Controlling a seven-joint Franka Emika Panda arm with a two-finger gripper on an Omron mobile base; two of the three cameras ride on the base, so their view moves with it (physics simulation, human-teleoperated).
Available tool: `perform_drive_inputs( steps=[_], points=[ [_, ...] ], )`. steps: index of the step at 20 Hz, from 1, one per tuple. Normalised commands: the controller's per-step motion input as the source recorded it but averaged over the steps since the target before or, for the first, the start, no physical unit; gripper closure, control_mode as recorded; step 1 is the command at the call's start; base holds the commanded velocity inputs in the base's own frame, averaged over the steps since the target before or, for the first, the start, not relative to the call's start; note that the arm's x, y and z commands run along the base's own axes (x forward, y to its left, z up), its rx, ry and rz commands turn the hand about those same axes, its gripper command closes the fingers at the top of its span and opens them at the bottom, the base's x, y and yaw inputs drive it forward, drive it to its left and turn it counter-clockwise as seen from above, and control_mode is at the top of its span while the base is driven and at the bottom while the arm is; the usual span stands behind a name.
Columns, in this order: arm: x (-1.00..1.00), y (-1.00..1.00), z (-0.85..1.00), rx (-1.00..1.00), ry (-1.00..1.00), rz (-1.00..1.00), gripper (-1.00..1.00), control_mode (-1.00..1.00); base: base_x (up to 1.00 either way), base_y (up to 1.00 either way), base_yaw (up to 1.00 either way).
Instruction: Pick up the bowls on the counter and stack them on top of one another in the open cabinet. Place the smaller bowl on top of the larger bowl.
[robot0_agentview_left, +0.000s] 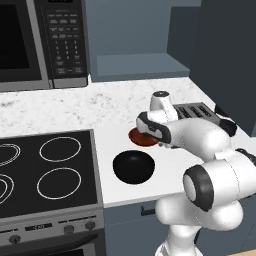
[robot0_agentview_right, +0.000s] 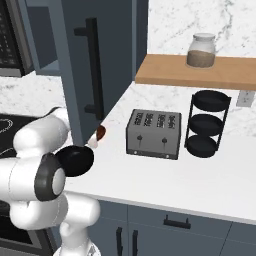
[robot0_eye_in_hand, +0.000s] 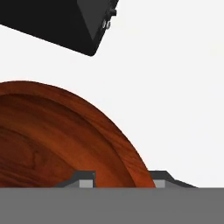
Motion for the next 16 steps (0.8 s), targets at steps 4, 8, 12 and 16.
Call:
perform_drive_inputs(
  steps=[4,8,12,16],
  points=[
    [-0.97,0.3,0.05,0.0,0.0,0.0,1.0,-1.0,0.0,0.0,0.0],
    [-0.65,0.37,-0.06,0.0,-0.08,0.0,1.0,-1.0,0.0,0.0,0.0],
    [-0.05,0.31,-0.2,0.0,0.0,0.0,1.0,-1.0,0.0,0.0,0.0],
    [0.0,0.38,-0.34,0.0,0.0,0.0,1.0,-1.0,0.0,0.0,0.0]
  ],
)
